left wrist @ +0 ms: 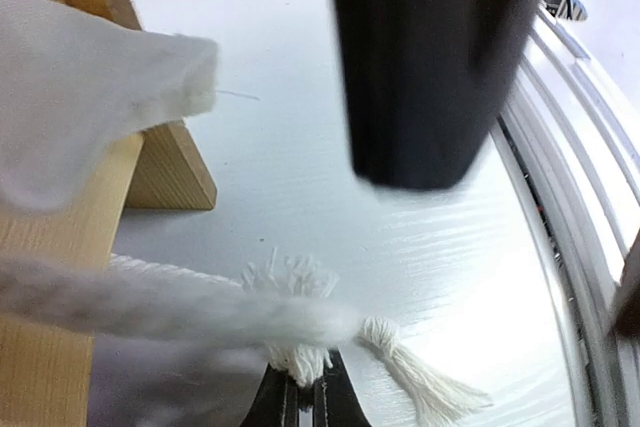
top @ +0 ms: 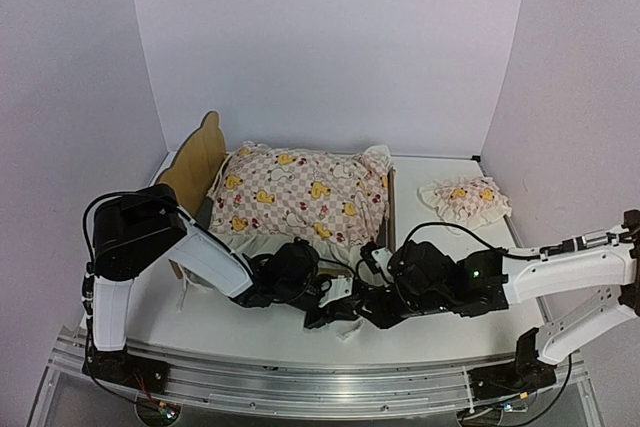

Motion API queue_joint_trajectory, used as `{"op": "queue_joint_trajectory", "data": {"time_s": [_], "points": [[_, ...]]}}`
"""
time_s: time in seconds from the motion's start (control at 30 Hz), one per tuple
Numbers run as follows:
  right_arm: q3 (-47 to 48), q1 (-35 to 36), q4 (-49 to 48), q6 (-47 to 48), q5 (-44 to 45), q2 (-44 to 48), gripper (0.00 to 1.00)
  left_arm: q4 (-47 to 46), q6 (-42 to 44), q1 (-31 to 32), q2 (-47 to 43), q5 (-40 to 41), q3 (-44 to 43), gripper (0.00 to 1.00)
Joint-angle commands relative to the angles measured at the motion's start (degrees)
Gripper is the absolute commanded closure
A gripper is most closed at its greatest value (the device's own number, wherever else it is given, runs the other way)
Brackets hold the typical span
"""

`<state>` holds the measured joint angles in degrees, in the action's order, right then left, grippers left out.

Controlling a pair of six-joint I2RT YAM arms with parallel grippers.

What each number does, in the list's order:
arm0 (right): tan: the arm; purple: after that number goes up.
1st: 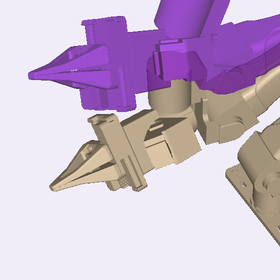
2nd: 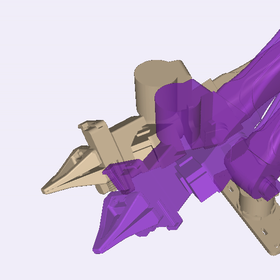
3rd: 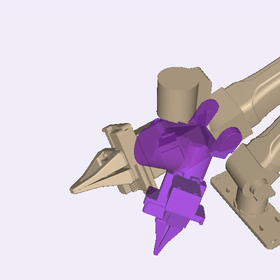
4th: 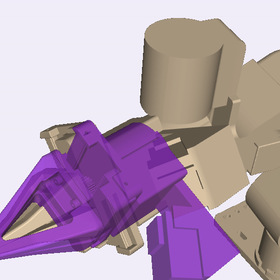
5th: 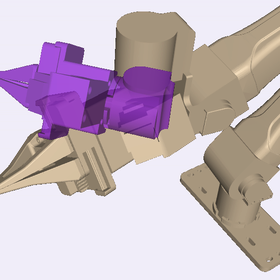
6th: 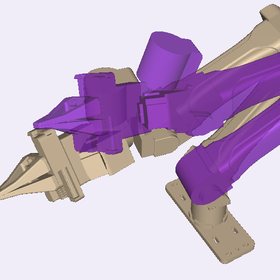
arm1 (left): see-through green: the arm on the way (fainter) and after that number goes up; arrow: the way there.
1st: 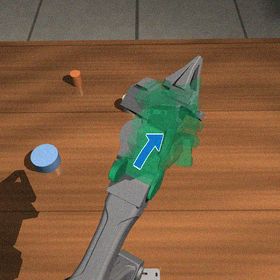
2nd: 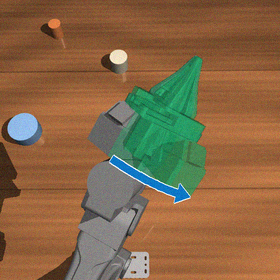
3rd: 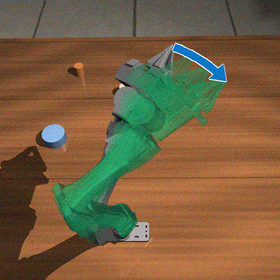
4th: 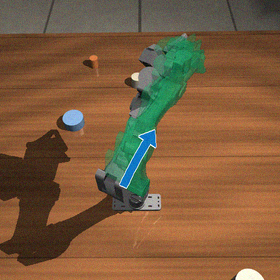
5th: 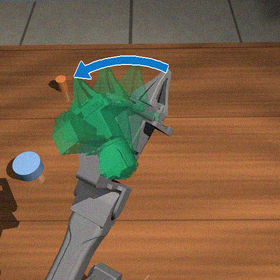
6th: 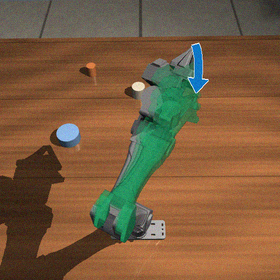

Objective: Set up the pet bed

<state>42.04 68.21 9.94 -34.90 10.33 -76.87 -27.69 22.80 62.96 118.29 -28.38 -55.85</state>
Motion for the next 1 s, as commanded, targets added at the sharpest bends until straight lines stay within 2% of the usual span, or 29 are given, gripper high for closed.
{"op": "queue_joint_trajectory", "data": {"time_s": [0.0, 0.13, 0.33, 0.53, 0.73, 0.97], "points": [[-0.2, -1.6, 4.0, -2.0, -1.9, 4.1, 0.73, -4.2, 7.1, -1.0, 1.1, 1.2, -2.6, 0.98], [-2.0, -4.8, 4.0, -6.3, -5.2, 4.6, 0.70, -4.6, 7.8, -1.0, 1.4, 1.3, -2.8, 0.98], [-3.8, -7.9, 0.6, -13.3, -6.3, 1.1, 0.80, -5.4, 9.1, -1.0, 1.8, 1.8, -3.1, 0.98], [-7.6, -9.4, -13.0, -19.1, -6.5, 0.0, 0.75, -6.1, 10.0, -1.0, 1.9, 1.9, -3.1, 0.98], [-8.9, -10.0, -16.3, -23.0, -4.8, -1.0, 0.71, -6.6, 10.4, -1.0, 2.0, 1.8, -3.1, 0.98], [-10.8, -10.4, -17.7, -26.4, -2.8, -0.7, 0.75, -7.1, 10.4, -1.0, 2.1, 2.1, -3.2, 0.98]]}}
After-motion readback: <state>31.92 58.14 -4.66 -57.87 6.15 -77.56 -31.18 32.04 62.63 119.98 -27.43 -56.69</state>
